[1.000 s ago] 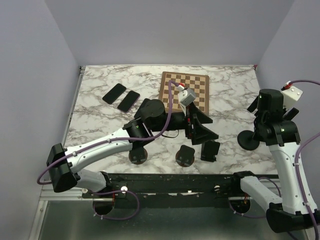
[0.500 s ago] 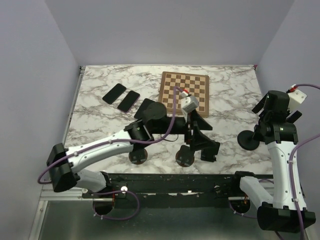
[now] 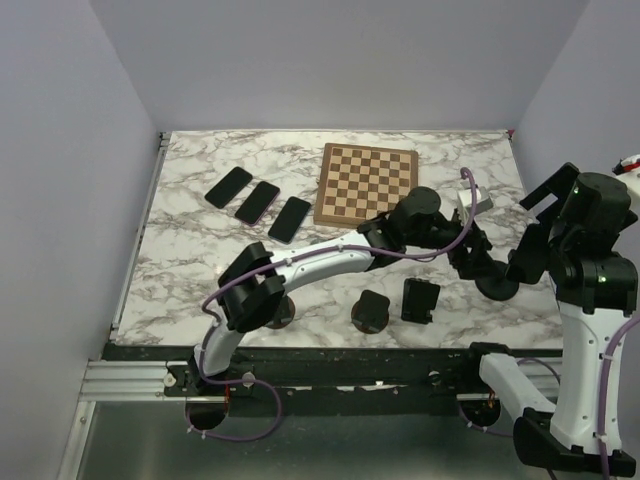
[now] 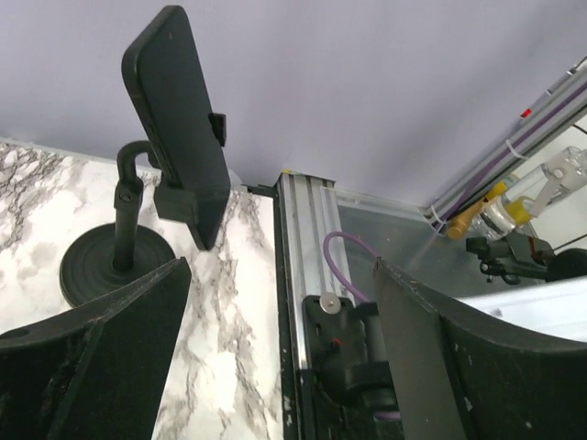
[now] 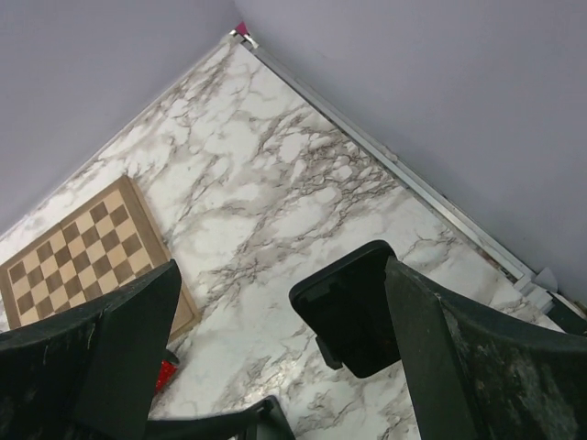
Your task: Remove the phone from the phone stand
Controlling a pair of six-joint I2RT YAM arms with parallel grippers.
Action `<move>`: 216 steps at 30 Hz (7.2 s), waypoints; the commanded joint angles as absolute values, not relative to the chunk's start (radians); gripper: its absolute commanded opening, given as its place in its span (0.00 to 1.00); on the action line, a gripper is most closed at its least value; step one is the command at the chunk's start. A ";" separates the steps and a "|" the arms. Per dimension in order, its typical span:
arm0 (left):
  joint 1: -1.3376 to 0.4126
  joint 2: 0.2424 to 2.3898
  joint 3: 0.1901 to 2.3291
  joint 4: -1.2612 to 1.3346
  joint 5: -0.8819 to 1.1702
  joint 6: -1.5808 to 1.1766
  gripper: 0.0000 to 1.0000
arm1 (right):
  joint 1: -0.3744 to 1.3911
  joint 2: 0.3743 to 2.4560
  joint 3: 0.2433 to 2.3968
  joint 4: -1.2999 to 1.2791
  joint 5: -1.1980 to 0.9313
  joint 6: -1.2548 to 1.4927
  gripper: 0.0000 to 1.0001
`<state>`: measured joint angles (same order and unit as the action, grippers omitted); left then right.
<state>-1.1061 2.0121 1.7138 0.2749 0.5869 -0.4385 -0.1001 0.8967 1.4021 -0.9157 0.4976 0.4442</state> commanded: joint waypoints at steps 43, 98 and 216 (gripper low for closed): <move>-1.121 2.403 2.223 0.122 0.519 -0.413 0.00 | -0.105 0.813 1.464 -1.013 0.316 0.416 1.00; -0.902 1.849 1.468 0.270 0.676 -0.487 0.74 | -0.049 0.963 1.295 -1.006 -0.051 0.322 1.00; -1.020 1.884 1.319 0.581 0.456 -0.611 0.45 | 0.370 0.924 1.115 -0.791 0.503 0.306 0.36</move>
